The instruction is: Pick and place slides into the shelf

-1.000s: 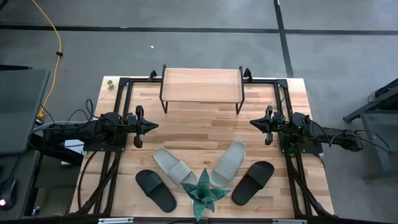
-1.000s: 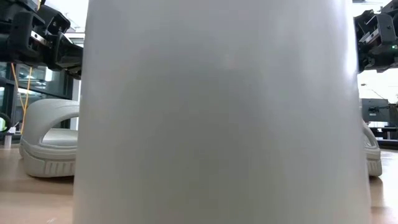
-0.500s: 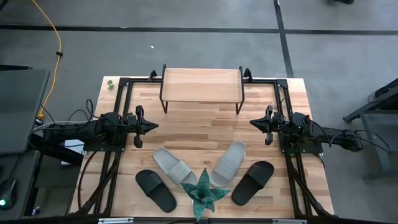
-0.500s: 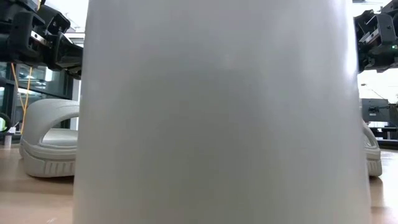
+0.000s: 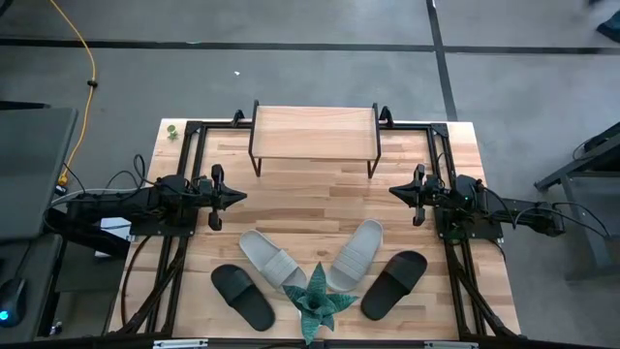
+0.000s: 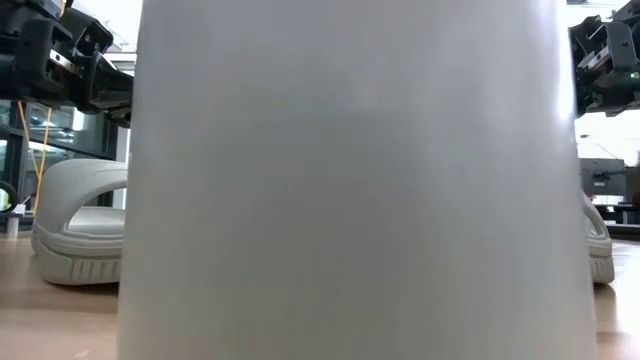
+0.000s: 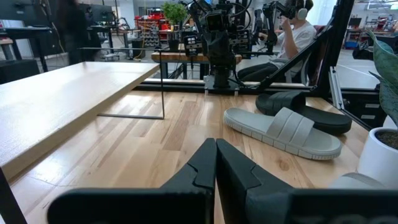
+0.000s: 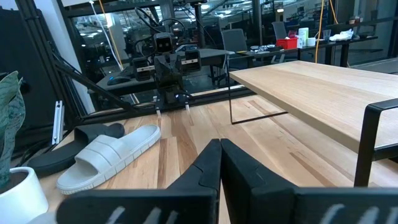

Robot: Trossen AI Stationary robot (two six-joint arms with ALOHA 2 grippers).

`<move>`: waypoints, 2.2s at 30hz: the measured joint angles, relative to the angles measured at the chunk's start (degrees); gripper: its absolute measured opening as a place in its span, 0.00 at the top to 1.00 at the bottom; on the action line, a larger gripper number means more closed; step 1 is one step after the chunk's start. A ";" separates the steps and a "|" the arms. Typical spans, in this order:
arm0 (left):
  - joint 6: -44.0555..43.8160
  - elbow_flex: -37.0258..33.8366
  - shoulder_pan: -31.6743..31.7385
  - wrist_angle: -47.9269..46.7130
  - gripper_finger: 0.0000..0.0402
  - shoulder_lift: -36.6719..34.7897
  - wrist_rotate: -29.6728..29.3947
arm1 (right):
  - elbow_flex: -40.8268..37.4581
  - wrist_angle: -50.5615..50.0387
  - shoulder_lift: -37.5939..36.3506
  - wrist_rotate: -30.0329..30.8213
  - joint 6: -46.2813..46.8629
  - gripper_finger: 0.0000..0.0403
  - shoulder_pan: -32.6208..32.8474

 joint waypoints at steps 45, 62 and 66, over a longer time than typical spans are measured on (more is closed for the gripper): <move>-4.44 -0.02 -0.01 0.03 1.00 0.00 -0.40 | -0.01 0.13 0.00 0.44 -36.18 1.00 0.00; -4.70 -0.01 0.01 0.04 1.00 0.00 -0.11 | -0.01 0.26 0.00 -2.10 -36.03 1.00 -0.02; -4.06 0.00 0.00 0.05 1.00 0.00 -0.02 | -0.01 0.45 0.00 -3.91 -35.96 1.00 0.00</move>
